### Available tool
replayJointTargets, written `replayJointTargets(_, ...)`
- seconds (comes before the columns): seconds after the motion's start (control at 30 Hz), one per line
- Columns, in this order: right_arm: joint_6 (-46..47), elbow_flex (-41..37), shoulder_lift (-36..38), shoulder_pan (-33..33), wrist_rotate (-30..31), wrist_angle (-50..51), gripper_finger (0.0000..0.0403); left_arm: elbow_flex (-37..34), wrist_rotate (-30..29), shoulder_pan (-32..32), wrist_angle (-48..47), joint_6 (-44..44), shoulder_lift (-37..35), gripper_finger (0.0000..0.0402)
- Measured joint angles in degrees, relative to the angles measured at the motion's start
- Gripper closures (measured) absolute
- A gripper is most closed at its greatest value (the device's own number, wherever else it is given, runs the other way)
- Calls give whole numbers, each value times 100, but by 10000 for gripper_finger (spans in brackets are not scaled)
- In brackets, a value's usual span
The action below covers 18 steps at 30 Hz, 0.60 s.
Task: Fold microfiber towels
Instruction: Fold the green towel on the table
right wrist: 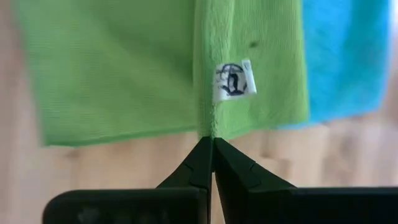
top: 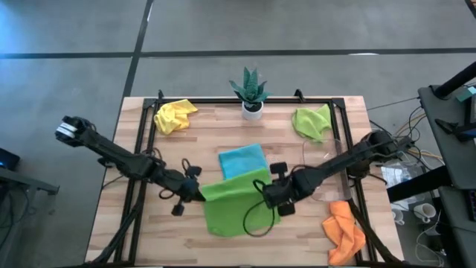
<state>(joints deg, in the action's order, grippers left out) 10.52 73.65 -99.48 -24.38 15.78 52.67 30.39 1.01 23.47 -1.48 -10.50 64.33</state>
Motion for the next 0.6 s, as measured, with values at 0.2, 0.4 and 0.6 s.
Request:
replayJointTargets(0.2, 86, -207, 0, -345, -416, -433, 394, 88, 288, 222, 462, -325, 951, 401)
replayJointTargets(0.4, 363, -397, 0, -505, -427, -1053, 394, 172, 508, 381, 880, -530, 1454, 401)
replayJointTargets(0.6, 609, -598, 0, -511, -586, -1159, 394, 282, 744, 479, 884, -841, 1510, 401)
